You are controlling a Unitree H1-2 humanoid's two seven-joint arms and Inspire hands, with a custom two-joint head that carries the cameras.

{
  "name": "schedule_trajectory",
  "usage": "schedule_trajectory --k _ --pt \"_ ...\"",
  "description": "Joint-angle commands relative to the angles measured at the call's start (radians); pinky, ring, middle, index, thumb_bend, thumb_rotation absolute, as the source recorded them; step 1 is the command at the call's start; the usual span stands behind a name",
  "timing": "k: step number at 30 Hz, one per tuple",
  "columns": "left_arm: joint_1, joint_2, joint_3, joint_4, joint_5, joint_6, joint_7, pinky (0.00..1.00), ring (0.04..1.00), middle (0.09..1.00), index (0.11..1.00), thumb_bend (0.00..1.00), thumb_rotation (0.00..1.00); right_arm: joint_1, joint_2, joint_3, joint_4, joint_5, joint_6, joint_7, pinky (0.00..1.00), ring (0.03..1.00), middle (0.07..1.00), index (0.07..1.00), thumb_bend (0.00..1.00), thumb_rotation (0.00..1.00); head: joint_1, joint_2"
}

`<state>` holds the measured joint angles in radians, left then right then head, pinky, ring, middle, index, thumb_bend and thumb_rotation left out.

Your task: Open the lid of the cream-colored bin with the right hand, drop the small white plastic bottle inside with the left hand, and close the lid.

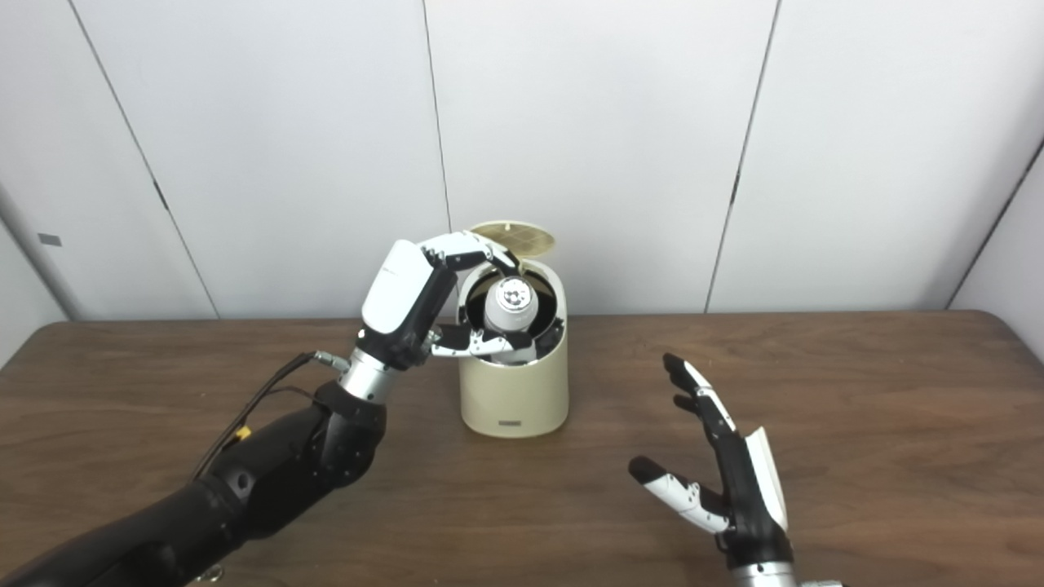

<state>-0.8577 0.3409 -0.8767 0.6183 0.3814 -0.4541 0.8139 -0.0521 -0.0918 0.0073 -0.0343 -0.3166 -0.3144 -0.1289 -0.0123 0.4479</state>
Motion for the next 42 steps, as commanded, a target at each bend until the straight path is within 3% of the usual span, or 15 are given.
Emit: schedule_trajectory --k 1,5,6,7,10,22,32,38,42 --pt "-0.035 0.010 0.023 -0.024 -0.007 -0.016 -0.005 0.63 0.657 0.628 0.494 0.52 0.06 0.030 0.016 0.010 0.012 0.003 -0.021 -0.009 0.81 0.884 0.888 0.876 0.85 0.76 -0.002 -0.001" --pt "-0.031 0.010 0.035 -0.029 -0.004 -0.016 -0.022 0.63 0.661 0.637 0.495 0.52 0.06 0.029 0.015 0.010 0.011 -0.001 -0.021 -0.011 0.81 0.884 0.889 0.879 0.85 0.76 -0.003 -0.001" --pt "-0.030 0.010 0.038 -0.031 -0.004 -0.016 -0.024 0.63 0.661 0.638 0.552 0.72 0.06 0.029 0.015 0.010 0.011 -0.001 -0.020 -0.010 0.81 0.885 0.889 0.881 0.85 0.76 -0.003 -0.001" --pt "-0.029 0.010 0.040 -0.032 -0.003 -0.016 -0.026 0.63 0.662 0.639 0.590 0.85 0.06 0.029 0.015 0.010 0.011 0.000 -0.018 -0.009 0.81 0.886 0.891 0.883 0.86 0.77 -0.003 -0.001" --pt "-0.030 0.011 0.040 -0.035 -0.006 -0.016 -0.031 0.63 0.667 0.652 0.630 0.93 0.07 0.030 0.015 0.010 0.010 0.005 -0.020 -0.007 0.82 0.889 0.893 0.882 0.85 0.76 -0.004 0.001" --pt "-0.029 0.012 0.038 -0.029 -0.007 -0.016 -0.035 0.65 0.699 0.711 0.704 0.95 0.10 0.032 0.016 0.010 0.003 0.003 -0.014 -0.005 0.82 0.887 0.894 0.881 0.85 0.76 -0.004 0.000" --pt "-0.017 0.011 0.057 -0.041 -0.010 -0.016 -0.054 0.65 0.702 0.715 0.708 0.96 0.11 0.032 0.016 0.010 0.002 0.005 -0.017 -0.005 0.82 0.886 0.893 0.879 0.85 0.76 -0.003 0.002" --pt "0.023 0.007 0.098 -0.091 0.003 -0.016 -0.009 0.48 0.602 0.641 0.640 0.86 0.10 0.028 0.014 0.009 0.006 -0.004 -0.018 -0.008 0.80 0.879 0.886 0.876 0.85 0.77 -0.002 0.001" --pt "0.064 0.016 0.124 -0.163 -0.046 -0.016 -0.025 0.46 0.577 0.618 0.616 0.80 0.21 0.024 0.016 0.004 0.011 0.008 -0.014 -0.008 0.82 0.887 0.889 0.873 0.86 0.76 0.006 -0.001"
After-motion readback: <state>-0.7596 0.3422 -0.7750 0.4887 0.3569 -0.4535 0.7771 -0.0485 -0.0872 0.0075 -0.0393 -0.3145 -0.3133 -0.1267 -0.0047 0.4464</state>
